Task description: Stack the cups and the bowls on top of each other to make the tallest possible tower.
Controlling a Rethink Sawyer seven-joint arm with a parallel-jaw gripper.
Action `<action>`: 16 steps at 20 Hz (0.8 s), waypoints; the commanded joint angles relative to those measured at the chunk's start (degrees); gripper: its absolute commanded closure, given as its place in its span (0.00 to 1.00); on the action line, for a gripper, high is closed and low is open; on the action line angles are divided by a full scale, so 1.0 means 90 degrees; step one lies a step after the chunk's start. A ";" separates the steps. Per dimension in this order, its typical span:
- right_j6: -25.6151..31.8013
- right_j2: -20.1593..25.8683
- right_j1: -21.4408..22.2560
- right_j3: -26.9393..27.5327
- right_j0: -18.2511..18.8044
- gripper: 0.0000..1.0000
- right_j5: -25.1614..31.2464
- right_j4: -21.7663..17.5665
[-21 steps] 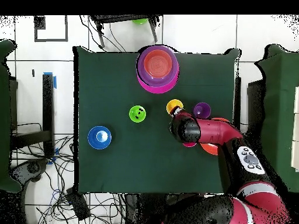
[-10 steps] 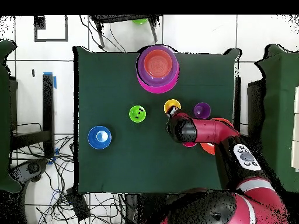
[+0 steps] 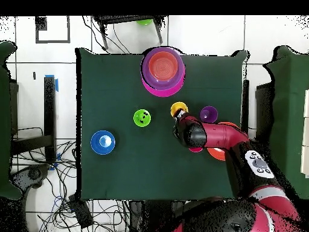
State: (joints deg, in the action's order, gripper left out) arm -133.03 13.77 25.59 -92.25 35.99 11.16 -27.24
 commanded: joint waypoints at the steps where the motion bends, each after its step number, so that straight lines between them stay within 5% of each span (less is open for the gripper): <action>1: 0.0817 0.0918 0.0468 -0.0456 0.0185 1.00 0.0386 -0.0323; 16: 0.0736 0.1402 0.1835 -0.0830 0.0140 1.00 0.1802 0.0379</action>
State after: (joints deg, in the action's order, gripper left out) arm -133.03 21.24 38.47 -97.53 38.91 18.78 -25.37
